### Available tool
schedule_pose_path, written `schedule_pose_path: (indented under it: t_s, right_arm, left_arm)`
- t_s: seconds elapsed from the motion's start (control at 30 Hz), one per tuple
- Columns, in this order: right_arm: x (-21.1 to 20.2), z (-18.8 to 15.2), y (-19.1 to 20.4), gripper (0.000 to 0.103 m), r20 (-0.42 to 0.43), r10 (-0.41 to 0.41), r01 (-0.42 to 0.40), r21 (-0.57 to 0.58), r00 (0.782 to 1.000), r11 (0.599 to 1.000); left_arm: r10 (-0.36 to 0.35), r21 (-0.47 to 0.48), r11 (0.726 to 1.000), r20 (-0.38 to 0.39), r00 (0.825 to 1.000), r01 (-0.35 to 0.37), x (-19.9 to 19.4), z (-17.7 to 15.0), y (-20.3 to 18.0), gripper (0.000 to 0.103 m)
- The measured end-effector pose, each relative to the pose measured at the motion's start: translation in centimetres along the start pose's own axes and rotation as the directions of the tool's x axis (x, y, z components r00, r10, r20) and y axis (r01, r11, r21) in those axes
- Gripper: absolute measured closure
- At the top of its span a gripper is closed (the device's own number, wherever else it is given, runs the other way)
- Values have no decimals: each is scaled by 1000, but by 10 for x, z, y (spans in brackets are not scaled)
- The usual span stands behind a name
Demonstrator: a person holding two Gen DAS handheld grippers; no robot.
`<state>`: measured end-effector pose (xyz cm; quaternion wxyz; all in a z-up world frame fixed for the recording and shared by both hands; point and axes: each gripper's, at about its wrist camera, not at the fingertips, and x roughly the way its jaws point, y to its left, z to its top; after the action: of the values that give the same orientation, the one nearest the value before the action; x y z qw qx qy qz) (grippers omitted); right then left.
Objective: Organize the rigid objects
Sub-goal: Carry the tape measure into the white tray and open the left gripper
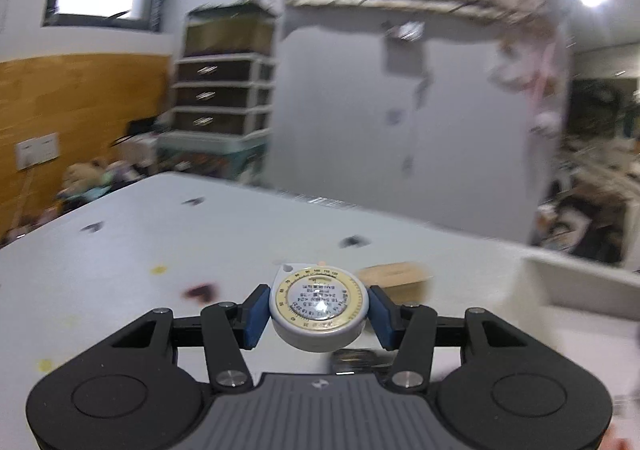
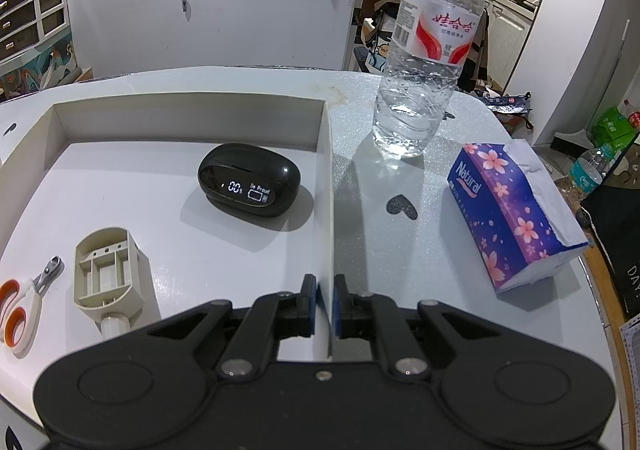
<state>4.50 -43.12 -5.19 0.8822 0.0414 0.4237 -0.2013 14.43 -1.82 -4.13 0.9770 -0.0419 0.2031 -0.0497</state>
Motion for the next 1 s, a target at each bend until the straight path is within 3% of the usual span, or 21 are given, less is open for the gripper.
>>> schedule_pose_path:
  t_s: [0.1,0.2,0.43,0.57,0.77,0.9,1.0]
  right_arm:
    - [0,0,0,95,0,0,0,0,1000,1000]
    - [0,0,0,95,0,-1,1,-1,1000,1000]
    - [0,0,1,94,1,-3,3,-3,1000,1000]
    - [0,-1,2,94,1,-5,5,-5,1000,1000]
    - [0,-1,2,94,1,-7,7,-8,1000,1000]
    - [0,-1,2,94,1,-7,7,-8,1000,1000]
    - [0,-1,2,94,1,-8,8,-8,1000,1000]
  left_arm:
    - [-109,-2,994,27,994,109,-20,0,-21,50]
    - [-224,14,975,26,974,224,-36,-6,-46,50]
    - [-451,99,885,-66,890,455,-54,-33,-114,50]
    - [-504,144,841,-142,852,522,-53,-45,-148,50]
    - [-529,168,804,-236,815,571,-43,-63,-178,50]
    - [-534,171,793,-266,802,585,-40,-69,-186,50]
    - [-529,177,794,-271,804,582,-39,-71,-186,50]
